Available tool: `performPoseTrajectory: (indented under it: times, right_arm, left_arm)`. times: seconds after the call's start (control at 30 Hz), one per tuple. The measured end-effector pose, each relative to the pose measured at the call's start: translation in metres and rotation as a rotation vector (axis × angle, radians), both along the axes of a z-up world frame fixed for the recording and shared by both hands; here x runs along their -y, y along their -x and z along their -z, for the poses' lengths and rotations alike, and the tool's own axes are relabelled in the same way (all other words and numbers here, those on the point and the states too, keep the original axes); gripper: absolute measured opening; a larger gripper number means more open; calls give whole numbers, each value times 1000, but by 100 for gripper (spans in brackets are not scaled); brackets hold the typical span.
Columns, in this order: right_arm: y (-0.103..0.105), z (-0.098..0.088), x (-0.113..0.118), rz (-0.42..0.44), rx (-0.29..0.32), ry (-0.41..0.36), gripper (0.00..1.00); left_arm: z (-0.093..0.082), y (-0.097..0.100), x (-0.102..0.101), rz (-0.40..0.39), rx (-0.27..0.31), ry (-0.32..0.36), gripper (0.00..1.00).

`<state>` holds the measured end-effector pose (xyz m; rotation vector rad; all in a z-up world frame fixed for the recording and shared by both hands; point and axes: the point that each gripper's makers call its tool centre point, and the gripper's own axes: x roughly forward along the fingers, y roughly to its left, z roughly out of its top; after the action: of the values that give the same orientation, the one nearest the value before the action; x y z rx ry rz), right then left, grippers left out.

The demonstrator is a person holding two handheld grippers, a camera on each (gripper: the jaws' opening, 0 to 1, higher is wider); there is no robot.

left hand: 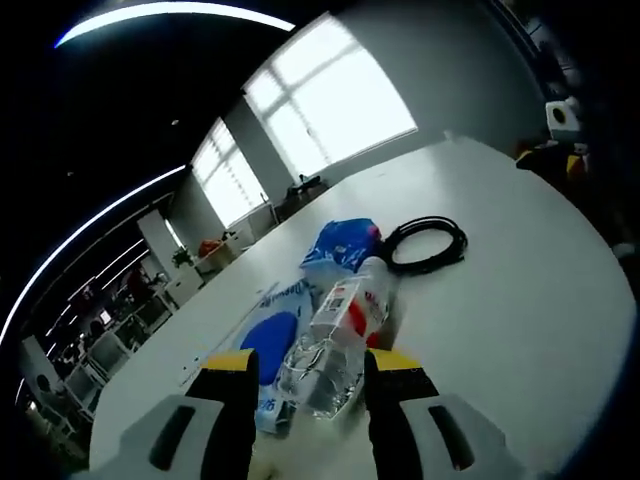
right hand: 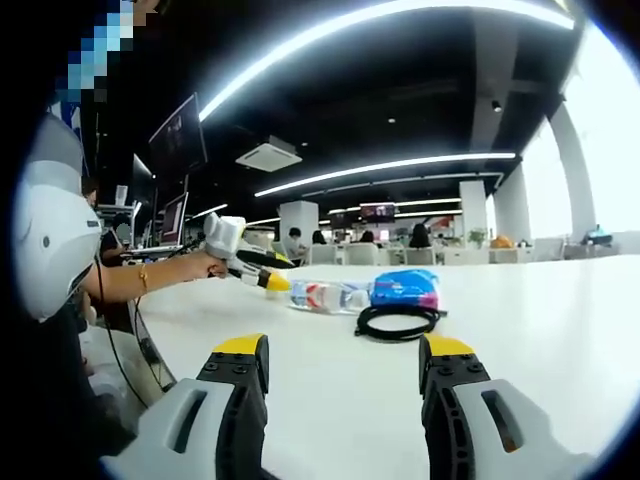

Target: Arrange the tabletop items into an orderly group along one side of the table until the central work area is clear of visible clutter.

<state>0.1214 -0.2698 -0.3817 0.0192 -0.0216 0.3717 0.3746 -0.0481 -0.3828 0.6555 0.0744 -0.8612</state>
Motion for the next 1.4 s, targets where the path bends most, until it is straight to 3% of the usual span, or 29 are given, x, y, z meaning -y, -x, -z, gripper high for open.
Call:
performPoseTrajectory:
  times: [0.1, 0.47, 0.93, 1.13, 1.27, 1.4]
  right_arm:
    - [0, 0, 1, 4, -1, 2, 58]
    - [1, -1, 7, 14, -1, 3, 58]
    - [-5, -1, 7, 11, -1, -1, 58]
    - [-8, 4, 3, 0, -15, 0, 58]
    - [-10, 6, 1, -3, -23, 3, 58]
    - [-12, 7, -2, -10, -27, 5, 58]
  left_arm:
    - [5, -3, 1, 0, 2, -39, 37]
    - [13, -6, 6, 8, -35, -66, 37]
    - [18, -7, 11, 46, -66, -67, 30]
    - [17, -10, 8, 60, -100, -31, 29]
    - [18, -11, 9, 60, -92, -40, 30]
    - [21, -10, 8, 69, -39, -129, 31]
